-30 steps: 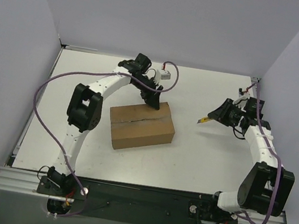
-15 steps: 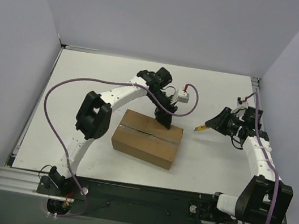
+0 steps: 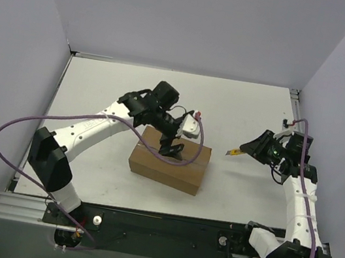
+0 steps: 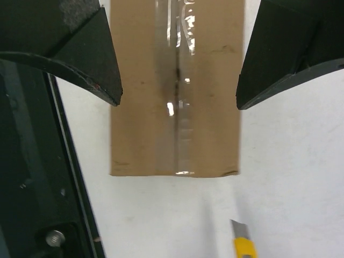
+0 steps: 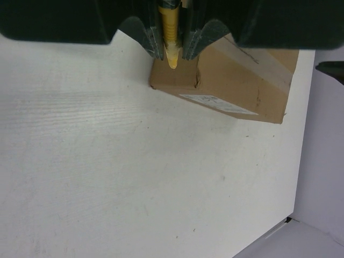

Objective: Unpack the express box

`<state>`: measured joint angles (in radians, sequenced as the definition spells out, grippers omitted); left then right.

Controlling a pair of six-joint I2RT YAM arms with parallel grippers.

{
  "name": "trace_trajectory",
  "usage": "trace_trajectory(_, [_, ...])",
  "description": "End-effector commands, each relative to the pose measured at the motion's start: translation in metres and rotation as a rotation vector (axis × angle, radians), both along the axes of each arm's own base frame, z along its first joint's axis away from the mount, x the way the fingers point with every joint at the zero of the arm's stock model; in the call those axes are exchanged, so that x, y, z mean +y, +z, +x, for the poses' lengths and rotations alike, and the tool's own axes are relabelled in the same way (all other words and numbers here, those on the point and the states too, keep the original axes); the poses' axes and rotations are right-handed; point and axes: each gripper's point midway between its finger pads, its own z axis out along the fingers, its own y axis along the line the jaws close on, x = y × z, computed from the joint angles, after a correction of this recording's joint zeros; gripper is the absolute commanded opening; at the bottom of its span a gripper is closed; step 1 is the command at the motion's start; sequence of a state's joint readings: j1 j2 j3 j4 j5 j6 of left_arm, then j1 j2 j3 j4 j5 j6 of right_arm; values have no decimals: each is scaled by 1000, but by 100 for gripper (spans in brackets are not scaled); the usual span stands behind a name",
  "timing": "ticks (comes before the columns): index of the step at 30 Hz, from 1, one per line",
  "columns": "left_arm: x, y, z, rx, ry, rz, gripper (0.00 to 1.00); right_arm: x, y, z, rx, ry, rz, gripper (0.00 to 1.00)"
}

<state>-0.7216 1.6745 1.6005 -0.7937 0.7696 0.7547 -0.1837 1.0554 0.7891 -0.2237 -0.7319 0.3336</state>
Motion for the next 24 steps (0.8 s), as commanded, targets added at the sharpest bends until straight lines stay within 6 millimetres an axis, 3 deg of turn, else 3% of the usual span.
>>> trace_trajectory(1, [-4, -18, -30, -92, -103, -6, 97, -2, 10, -26, 25, 21, -54, 0])
trace_trajectory(7, [-14, -37, -49, -108, -79, -23, 97, 9, 15, -41, 43, 28, 8, 0])
trace_trajectory(11, [-26, -50, -47, -136, -48, -22, 97, 13, 1, -40, 48, -4, 71, 0])
trace_trajectory(17, [-48, -55, -31, -203, 20, -27, 97, 22, 2, -17, -5, -37, 251, 0])
trace_trajectory(21, [-48, -72, -31, -180, 19, 14, 97, 15, -4, -5, -46, -76, 349, 0])
trace_trajectory(24, [-48, -89, -37, -94, 13, 65, 97, 7, -19, -3, -21, -106, 408, 0])
